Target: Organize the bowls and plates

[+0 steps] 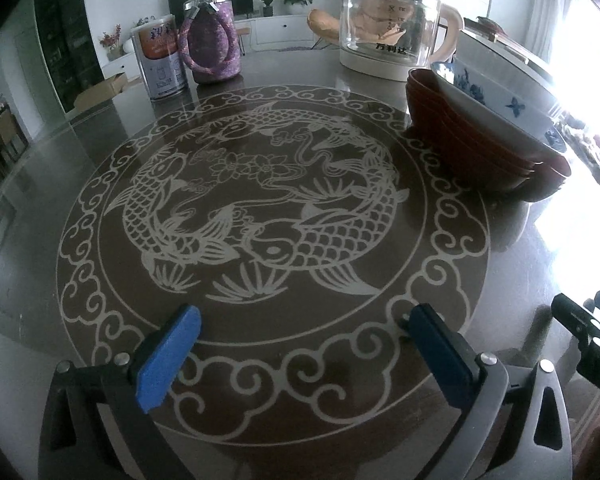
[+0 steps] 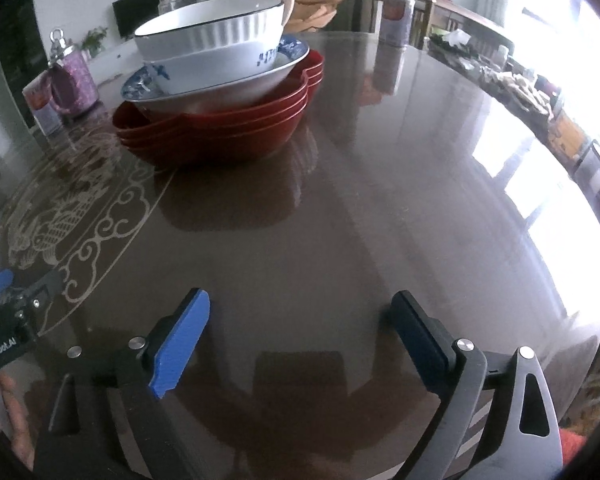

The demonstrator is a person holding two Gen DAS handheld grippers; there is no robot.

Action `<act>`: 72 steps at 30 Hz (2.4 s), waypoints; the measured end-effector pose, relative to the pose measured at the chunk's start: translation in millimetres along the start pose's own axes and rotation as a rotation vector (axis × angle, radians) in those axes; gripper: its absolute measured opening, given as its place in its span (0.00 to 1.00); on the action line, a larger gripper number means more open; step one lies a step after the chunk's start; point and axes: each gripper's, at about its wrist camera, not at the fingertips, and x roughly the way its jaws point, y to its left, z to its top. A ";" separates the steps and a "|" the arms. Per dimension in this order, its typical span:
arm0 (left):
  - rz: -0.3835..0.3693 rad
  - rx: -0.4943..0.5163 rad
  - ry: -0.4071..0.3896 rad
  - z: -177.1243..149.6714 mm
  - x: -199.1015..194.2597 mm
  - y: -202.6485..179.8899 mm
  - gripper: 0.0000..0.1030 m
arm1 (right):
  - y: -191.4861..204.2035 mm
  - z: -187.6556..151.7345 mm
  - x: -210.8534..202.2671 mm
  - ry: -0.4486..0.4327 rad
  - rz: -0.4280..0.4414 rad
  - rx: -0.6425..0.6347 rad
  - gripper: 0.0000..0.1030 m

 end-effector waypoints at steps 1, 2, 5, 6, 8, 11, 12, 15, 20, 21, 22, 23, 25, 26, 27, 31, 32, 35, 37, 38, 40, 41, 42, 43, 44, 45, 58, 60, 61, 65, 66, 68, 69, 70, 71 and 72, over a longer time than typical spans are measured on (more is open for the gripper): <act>0.000 0.000 0.000 -0.1 -0.1 0.1 1.00 | 0.0 1.4 1.1 0.000 0.005 -0.007 0.92; 0.000 0.000 0.000 -0.2 -0.3 0.0 1.00 | 0.2 2.8 2.1 0.000 0.009 -0.012 0.92; -0.002 0.000 0.000 -0.6 -0.8 0.4 1.00 | 0.4 6.4 4.4 0.007 0.006 -0.006 0.92; -0.003 0.001 0.000 -0.7 -0.8 0.6 1.00 | 0.3 7.6 5.0 0.009 0.002 -0.001 0.93; -0.002 0.002 0.001 -0.1 0.1 0.0 1.00 | 0.6 9.8 6.5 0.006 -0.006 0.013 0.94; -0.003 0.003 0.000 0.2 0.1 -0.1 1.00 | 1.5 7.8 6.9 -0.021 -0.009 0.017 0.94; -0.004 0.005 0.000 0.0 -0.2 -0.1 1.00 | 1.9 7.2 6.7 -0.025 -0.009 0.017 0.94; -0.004 0.004 -0.001 0.0 -0.2 -0.3 1.00 | 2.4 7.5 7.1 -0.027 -0.010 0.017 0.95; -0.004 0.005 -0.007 -0.8 -1.9 -1.1 1.00 | 2.3 6.2 7.2 -0.032 -0.009 0.020 0.95; -0.004 0.005 -0.008 -1.0 -2.3 -1.1 1.00 | 2.3 6.1 7.2 -0.032 -0.009 0.020 0.95; -0.004 0.005 -0.008 -0.7 -2.1 -1.4 1.00 | 2.1 6.1 7.2 -0.032 -0.009 0.020 0.95; -0.004 0.005 -0.008 -1.2 -2.1 -1.0 1.00 | 2.1 6.2 7.2 -0.032 -0.009 0.020 0.95; -0.004 0.004 -0.010 -1.1 -2.3 -1.3 1.00 | 2.1 6.2 7.2 -0.032 -0.009 0.020 0.95; -0.005 0.004 -0.011 -2.1 -3.5 -0.8 1.00 | 2.0 6.2 7.2 -0.032 -0.009 0.019 0.95; -0.005 0.003 -0.011 -2.1 -3.4 -0.7 1.00 | 2.0 6.1 7.2 -0.032 -0.009 0.019 0.95; -0.005 0.005 -0.011 -2.2 -3.2 -0.6 1.00 | 2.1 5.9 7.2 -0.032 -0.009 0.019 0.95; -0.005 0.004 -0.011 -2.3 -3.2 -0.6 1.00 | 1.9 6.1 7.2 -0.032 -0.009 0.019 0.95; -0.004 0.006 -0.011 -2.5 -3.1 -0.7 1.00 | 2.0 5.9 7.2 -0.032 -0.009 0.019 0.95; -0.004 0.008 -0.007 -1.5 -3.4 -0.6 1.00 | 1.6 5.9 7.4 -0.033 -0.006 0.019 0.95; -0.003 0.007 -0.002 -0.6 -3.5 -0.5 1.00 | 1.3 6.4 7.6 -0.033 -0.002 0.017 0.95; -0.007 0.018 0.012 2.2 -2.3 -0.6 1.00 | 1.1 7.9 7.4 -0.033 0.001 0.012 0.95; -0.015 0.034 0.030 5.0 -0.7 -0.3 1.00 | 1.0 8.1 7.4 -0.035 0.000 0.012 0.95; -0.027 0.043 0.054 8.0 0.8 0.8 1.00 | 1.6 8.2 7.3 -0.038 -0.001 0.011 0.95; -0.033 0.054 0.081 11.0 2.2 1.3 1.00 | 1.7 8.2 7.2 -0.040 -0.001 0.010 0.95; -0.037 0.062 0.101 13.7 3.5 2.1 1.00 | 1.4 8.0 7.2 -0.044 0.000 0.012 0.95; -0.041 0.070 0.117 15.9 4.8 2.4 1.00 | 1.4 8.2 7.5 -0.046 0.000 0.008 0.95; -0.047 0.083 0.124 24.7 16.3 4.5 1.00 | 3.9 26.2 14.4 0.096 -0.010 0.019 0.93; -0.055 0.097 0.148 21.9 14.9 2.8 1.00 | -2.2 27.2 5.8 0.095 0.005 0.033 0.93; -0.060 0.105 0.160 19.6 13.4 1.7 1.00 | -6.4 25.9 -5.8 0.058 -0.013 0.045 0.93; -0.142 0.069 0.162 1.3 -4.8 0.3 1.00 | -8.2 13.9 -48.1 -0.037 -0.073 -0.002 0.93; -0.160 0.061 0.155 -2.5 -11.7 -1.2 1.00 | -9.4 7.8 -60.9 -0.065 -0.086 -0.009 0.93; -0.178 0.073 0.111 -7.2 -33.0 -8.1 1.00 | -12.3 -0.8 -79.9 -0.095 -0.104 -0.012 0.93; -0.180 0.087 0.081 -8.0 -45.7 -12.4 1.00 | -13.5 -6.1 -90.2 -0.105 -0.108 -0.013 0.93; -0.185 0.102 0.047 -8.2 -60.7 -17.2 1.00 | -13.7 -10.5 -99.6 -0.117 -0.108 -0.012 0.93; -0.193 0.115 0.007 -7.7 -77.3 -22.1 1.00 | -15.4 -12.3 -105.5 -0.125 -0.110 -0.011 0.93; -0.204 0.125 -0.036 -7.6 -94.4 -26.2 1.00 | -16.5 -14.2 -115.6 -0.140 -0.116 -0.010 0.93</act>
